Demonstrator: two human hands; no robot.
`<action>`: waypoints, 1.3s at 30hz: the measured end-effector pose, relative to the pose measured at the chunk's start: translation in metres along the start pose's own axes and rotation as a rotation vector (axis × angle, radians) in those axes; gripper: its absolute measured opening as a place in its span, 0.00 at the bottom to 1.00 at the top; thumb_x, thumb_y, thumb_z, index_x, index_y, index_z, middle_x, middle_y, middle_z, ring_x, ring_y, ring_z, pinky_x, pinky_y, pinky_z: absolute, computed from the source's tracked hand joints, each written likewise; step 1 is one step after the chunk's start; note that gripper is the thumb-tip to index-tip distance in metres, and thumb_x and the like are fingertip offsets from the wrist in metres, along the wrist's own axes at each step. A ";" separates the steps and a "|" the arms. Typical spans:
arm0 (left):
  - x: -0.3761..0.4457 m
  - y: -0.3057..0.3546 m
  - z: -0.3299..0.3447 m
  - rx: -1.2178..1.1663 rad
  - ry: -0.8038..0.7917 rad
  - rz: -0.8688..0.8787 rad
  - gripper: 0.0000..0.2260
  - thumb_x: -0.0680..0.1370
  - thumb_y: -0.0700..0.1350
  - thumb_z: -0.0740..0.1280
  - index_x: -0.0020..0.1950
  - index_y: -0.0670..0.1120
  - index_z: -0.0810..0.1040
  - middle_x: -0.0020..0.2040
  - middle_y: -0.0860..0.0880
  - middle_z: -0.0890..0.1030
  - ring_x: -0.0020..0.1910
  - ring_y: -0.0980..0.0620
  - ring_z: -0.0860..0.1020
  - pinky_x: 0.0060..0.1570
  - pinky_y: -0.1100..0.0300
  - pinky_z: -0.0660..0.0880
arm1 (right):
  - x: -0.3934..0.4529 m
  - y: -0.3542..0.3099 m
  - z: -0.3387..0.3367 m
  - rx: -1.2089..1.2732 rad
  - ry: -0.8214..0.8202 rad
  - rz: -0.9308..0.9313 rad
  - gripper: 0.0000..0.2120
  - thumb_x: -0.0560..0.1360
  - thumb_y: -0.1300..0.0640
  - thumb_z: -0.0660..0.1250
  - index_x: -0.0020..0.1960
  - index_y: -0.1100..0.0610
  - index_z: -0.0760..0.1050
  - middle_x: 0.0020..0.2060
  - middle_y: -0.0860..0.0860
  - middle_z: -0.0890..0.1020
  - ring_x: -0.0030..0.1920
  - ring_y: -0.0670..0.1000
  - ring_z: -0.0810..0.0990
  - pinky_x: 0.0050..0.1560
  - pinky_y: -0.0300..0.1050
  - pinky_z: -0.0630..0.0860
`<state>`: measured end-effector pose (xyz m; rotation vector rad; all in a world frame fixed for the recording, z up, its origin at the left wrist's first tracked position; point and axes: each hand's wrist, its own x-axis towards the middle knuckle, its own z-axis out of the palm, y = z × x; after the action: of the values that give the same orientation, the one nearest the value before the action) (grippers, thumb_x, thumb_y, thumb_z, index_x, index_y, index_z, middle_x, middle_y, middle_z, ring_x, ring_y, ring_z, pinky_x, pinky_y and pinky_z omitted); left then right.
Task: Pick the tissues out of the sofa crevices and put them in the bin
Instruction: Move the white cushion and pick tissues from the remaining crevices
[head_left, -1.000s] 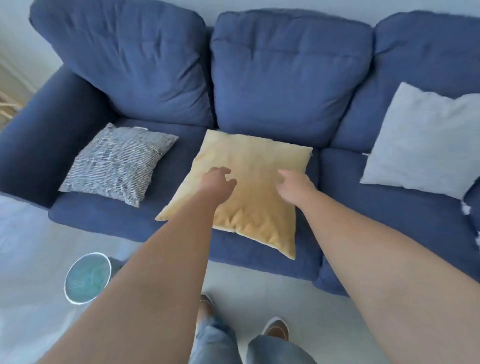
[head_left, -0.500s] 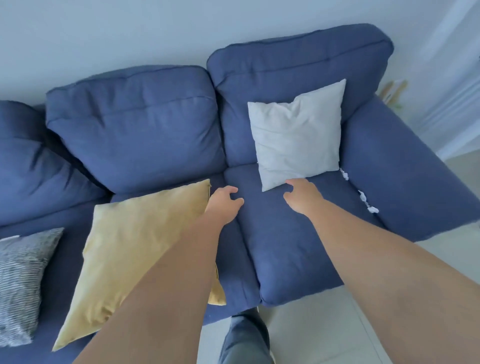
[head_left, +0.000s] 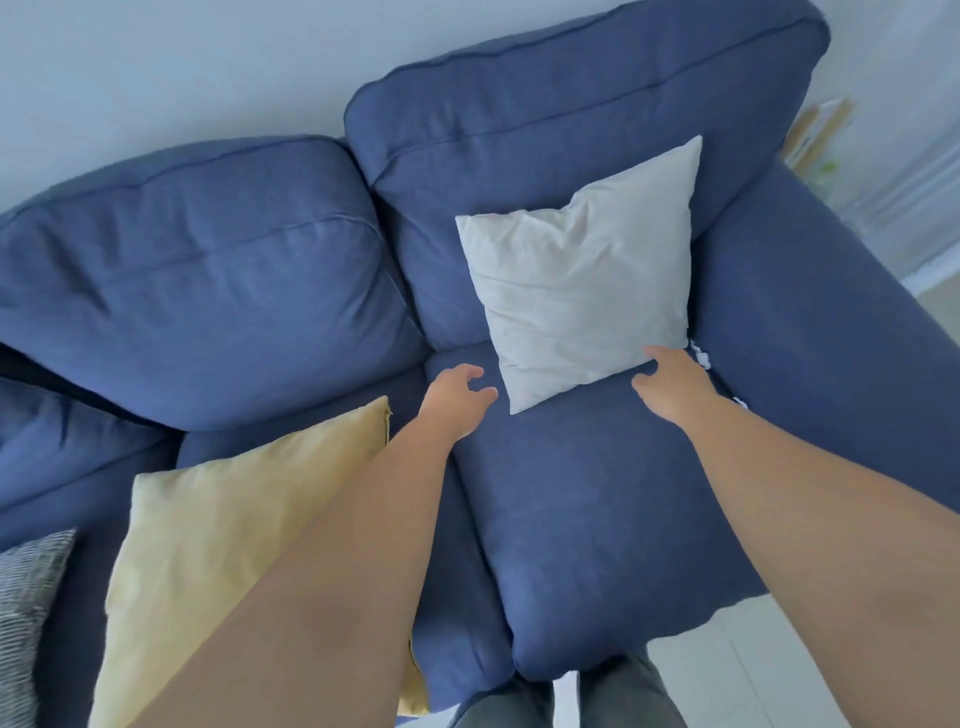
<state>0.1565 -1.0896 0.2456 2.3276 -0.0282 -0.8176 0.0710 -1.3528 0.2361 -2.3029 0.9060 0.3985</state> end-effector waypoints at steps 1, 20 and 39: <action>0.009 0.008 0.005 -0.006 -0.004 0.004 0.23 0.78 0.51 0.65 0.72 0.51 0.68 0.72 0.51 0.68 0.64 0.51 0.73 0.52 0.61 0.69 | 0.014 0.002 -0.006 0.000 -0.010 0.004 0.18 0.74 0.58 0.60 0.64 0.53 0.69 0.53 0.52 0.77 0.54 0.55 0.74 0.45 0.47 0.73; 0.156 0.082 0.095 -0.389 0.292 -0.316 0.53 0.66 0.61 0.76 0.79 0.50 0.47 0.77 0.49 0.59 0.74 0.46 0.61 0.67 0.51 0.67 | 0.234 0.040 -0.072 0.319 -0.115 -0.095 0.42 0.62 0.51 0.77 0.72 0.47 0.63 0.65 0.45 0.74 0.64 0.50 0.74 0.60 0.45 0.71; 0.061 0.007 0.169 -0.405 0.267 -0.549 0.21 0.67 0.67 0.70 0.48 0.52 0.80 0.46 0.53 0.83 0.45 0.51 0.81 0.47 0.52 0.80 | 0.146 0.131 -0.001 0.159 0.030 0.051 0.21 0.81 0.45 0.52 0.42 0.61 0.68 0.34 0.54 0.74 0.37 0.57 0.73 0.40 0.49 0.69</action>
<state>0.1118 -1.2075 0.1173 2.0450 0.8442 -0.6739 0.0855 -1.5017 0.1090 -2.1498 0.9767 0.3022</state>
